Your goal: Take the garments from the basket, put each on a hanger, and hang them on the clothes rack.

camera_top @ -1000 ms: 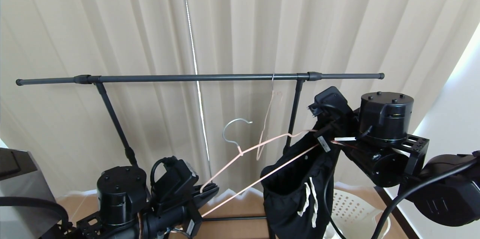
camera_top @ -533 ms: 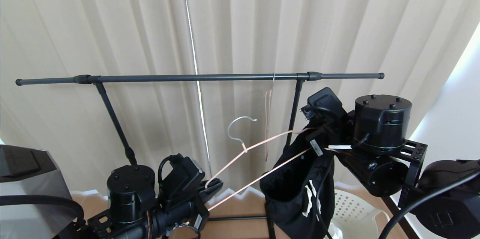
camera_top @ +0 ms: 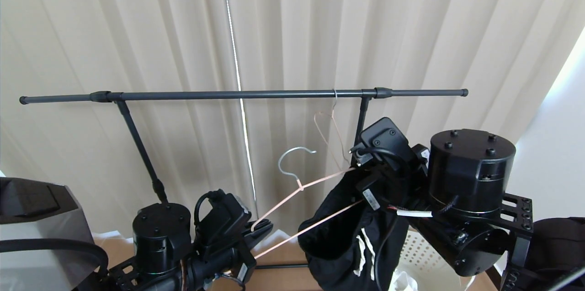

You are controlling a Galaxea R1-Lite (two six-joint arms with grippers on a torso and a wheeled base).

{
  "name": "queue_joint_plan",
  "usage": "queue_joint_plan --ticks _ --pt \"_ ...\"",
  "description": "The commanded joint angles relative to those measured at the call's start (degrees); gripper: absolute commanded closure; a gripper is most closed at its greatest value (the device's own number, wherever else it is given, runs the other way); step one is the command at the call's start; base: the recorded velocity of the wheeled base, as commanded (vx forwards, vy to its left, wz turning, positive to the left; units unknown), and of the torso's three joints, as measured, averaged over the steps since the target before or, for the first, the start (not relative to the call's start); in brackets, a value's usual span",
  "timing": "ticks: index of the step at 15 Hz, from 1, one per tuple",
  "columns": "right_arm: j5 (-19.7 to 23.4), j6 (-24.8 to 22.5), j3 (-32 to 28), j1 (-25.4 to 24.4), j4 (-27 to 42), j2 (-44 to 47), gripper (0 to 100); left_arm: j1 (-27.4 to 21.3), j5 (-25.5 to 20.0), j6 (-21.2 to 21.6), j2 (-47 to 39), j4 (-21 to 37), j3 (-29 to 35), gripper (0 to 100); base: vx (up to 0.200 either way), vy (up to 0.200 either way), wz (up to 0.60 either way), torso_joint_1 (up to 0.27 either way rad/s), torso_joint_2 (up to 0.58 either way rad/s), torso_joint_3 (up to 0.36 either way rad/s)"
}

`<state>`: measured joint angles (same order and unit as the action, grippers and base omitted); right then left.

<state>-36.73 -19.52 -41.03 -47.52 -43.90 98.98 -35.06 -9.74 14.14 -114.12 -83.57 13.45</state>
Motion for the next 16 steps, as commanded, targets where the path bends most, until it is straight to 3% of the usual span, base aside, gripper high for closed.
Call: queue_joint_plan --ticks 1,8,16 --pt "-0.4 1.2 0.1 -3.2 0.0 0.3 100 0.0 0.0 -0.1 -1.1 -1.2 -0.1 100 0.000 0.000 0.00 0.000 0.00 0.000" --pt "-3.3 5.2 -1.8 -9.1 -1.3 3.0 100 -0.4 0.2 -0.2 -3.0 -4.2 -0.1 100 0.000 0.000 0.00 0.000 0.00 0.000" --pt "-3.5 8.0 -3.2 -13.5 -1.3 2.6 100 -0.5 0.2 -0.2 -3.7 -5.1 0.0 100 0.000 0.000 0.00 0.000 0.00 0.000"
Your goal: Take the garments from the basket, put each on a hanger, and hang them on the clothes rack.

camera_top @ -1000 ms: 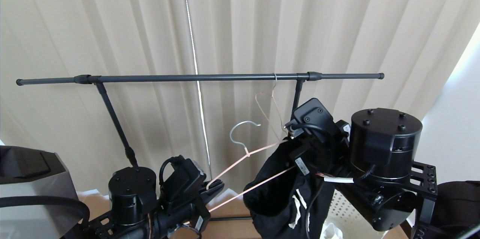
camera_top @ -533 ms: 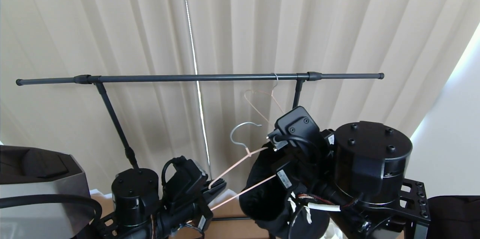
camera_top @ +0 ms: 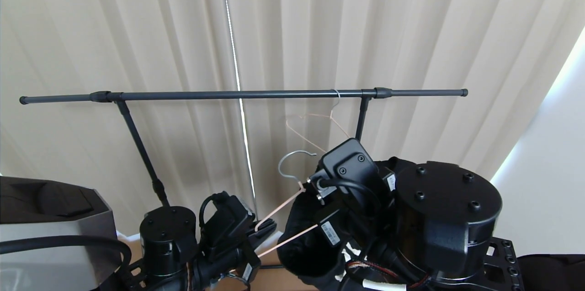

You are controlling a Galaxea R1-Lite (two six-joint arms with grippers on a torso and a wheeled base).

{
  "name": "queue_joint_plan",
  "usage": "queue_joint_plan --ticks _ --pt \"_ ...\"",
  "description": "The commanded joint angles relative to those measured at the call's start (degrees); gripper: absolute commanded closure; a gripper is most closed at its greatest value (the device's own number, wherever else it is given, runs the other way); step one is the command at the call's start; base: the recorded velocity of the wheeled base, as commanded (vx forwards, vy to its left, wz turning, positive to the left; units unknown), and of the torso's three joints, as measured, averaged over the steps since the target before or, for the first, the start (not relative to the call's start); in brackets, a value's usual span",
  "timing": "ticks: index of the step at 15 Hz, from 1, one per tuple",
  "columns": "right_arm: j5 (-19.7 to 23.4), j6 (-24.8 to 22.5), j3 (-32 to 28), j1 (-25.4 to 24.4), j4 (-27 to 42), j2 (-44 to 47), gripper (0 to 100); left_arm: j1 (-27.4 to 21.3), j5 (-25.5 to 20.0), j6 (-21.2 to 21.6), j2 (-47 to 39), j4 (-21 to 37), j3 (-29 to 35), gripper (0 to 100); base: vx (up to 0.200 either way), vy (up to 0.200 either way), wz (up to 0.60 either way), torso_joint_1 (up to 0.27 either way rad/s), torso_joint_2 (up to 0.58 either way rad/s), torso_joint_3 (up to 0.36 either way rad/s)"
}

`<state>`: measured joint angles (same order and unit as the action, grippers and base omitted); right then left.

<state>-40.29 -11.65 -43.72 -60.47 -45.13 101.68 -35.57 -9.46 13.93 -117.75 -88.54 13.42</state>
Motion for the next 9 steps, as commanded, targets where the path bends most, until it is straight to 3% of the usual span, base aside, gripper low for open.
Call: queue_joint_plan --ticks 1,5,9 --pt "0.0 0.8 -1.0 -0.7 0.0 0.0 100 0.0 0.0 0.0 -0.3 -0.2 0.1 100 0.000 0.000 0.00 0.000 0.00 0.000" --pt "0.0 3.4 -3.4 -0.5 0.5 0.2 100 -1.0 4.5 0.0 -2.9 -1.5 1.3 100 0.000 0.000 0.00 0.000 0.00 0.000" --pt "0.0 3.7 -3.4 0.2 0.5 0.3 100 -1.2 4.5 -0.3 -4.0 -1.5 1.1 100 0.000 0.000 0.00 0.000 0.00 0.000"
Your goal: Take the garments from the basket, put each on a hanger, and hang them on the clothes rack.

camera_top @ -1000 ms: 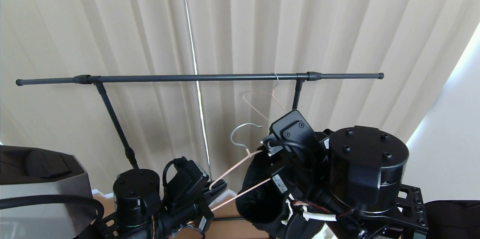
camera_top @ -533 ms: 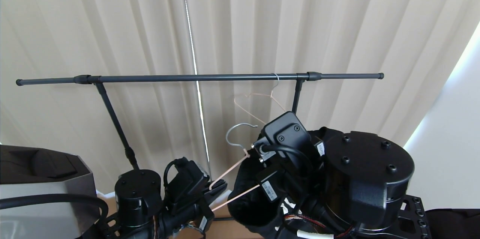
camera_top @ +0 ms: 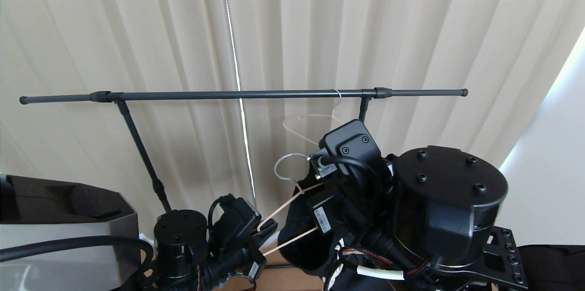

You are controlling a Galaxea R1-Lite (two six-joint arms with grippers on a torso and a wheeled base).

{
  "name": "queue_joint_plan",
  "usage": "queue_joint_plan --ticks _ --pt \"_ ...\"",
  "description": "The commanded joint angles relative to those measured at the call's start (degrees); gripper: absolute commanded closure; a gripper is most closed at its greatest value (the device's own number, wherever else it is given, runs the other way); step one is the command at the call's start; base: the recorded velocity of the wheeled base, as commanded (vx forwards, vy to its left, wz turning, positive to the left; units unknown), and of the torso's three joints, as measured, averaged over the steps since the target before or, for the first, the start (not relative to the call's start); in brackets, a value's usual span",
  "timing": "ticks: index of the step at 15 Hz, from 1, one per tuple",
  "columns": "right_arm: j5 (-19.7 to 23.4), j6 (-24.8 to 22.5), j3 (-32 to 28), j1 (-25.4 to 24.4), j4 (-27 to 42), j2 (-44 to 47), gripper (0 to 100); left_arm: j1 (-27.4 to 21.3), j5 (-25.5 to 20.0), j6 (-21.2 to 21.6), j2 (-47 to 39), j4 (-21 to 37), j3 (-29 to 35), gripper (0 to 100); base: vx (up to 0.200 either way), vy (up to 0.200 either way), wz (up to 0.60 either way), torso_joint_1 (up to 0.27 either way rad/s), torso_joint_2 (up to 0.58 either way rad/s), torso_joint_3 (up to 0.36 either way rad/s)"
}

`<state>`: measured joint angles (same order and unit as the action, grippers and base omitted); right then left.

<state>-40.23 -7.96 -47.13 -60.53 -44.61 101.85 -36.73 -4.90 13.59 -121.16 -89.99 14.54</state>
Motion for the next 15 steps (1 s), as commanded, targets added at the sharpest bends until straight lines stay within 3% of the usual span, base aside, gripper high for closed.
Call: queue_joint_plan --ticks 1,2,3,10,15 --pt "-0.1 0.0 0.0 0.9 -0.1 0.1 100 0.0 0.0 -0.8 -0.5 0.0 0.0 100 0.000 0.000 0.00 0.000 0.00 0.000" --pt "-0.2 0.0 0.0 1.3 -0.2 0.1 100 0.0 0.0 -0.9 -0.2 0.0 0.0 100 0.000 0.000 0.00 0.000 0.00 0.000" --pt "-0.2 0.0 0.0 1.3 -0.3 0.1 0 0.0 0.0 -0.9 0.2 0.0 0.0 100 0.000 0.000 0.00 0.000 0.00 0.000" --pt "-0.3 -0.1 -1.2 6.1 -0.4 -0.4 0 0.0 -0.4 -2.0 2.9 0.0 -0.4 100 0.000 0.000 0.00 0.000 0.00 0.000" --pt "-0.3 0.6 -4.5 6.6 -0.5 2.3 0 -0.1 -0.5 -2.0 3.2 0.0 -0.5 100 0.000 0.000 0.00 0.000 0.00 0.000"
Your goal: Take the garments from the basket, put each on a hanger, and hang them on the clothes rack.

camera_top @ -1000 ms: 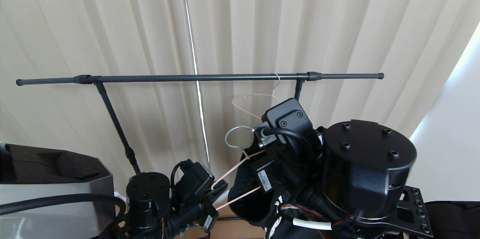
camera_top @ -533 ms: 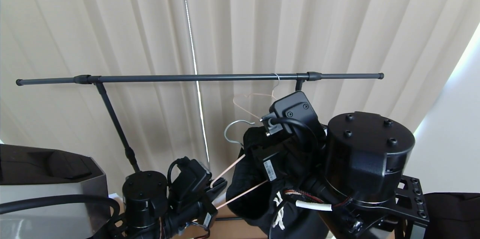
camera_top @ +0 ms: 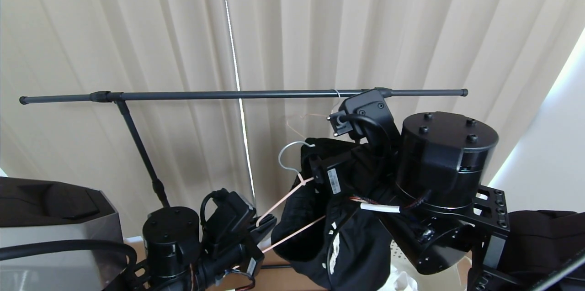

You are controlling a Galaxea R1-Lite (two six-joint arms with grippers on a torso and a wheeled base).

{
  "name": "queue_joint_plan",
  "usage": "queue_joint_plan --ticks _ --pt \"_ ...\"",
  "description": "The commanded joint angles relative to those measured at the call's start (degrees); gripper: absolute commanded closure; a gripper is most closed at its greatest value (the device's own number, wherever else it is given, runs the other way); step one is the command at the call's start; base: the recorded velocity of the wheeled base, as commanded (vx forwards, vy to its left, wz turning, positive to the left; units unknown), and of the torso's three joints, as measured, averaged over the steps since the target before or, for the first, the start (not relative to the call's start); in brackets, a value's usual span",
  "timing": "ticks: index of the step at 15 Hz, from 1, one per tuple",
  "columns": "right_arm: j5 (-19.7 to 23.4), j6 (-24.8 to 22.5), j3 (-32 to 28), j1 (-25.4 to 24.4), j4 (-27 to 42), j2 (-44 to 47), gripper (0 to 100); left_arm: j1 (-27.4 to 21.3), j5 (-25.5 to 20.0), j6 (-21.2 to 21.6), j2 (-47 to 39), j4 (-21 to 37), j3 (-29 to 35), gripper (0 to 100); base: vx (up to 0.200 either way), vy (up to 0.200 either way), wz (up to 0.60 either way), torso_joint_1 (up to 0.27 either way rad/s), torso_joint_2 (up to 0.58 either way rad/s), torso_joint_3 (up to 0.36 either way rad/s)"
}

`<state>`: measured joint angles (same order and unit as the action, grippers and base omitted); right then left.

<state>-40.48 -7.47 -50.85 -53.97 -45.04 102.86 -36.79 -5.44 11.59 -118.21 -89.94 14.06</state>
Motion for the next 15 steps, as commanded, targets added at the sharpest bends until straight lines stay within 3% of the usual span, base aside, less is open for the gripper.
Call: queue_joint_plan --ticks 1,15 --pt "0.0 0.4 -0.7 0.0 0.0 2.0 0 0.0 0.0 0.0 0.4 -0.1 -0.2 100 0.000 0.000 0.00 0.000 0.00 0.000" --pt "-2.1 0.4 -0.1 -0.1 0.0 1.9 0 2.3 0.1 -3.1 1.1 -0.1 1.8 100 0.000 0.000 0.00 0.000 0.00 0.000"
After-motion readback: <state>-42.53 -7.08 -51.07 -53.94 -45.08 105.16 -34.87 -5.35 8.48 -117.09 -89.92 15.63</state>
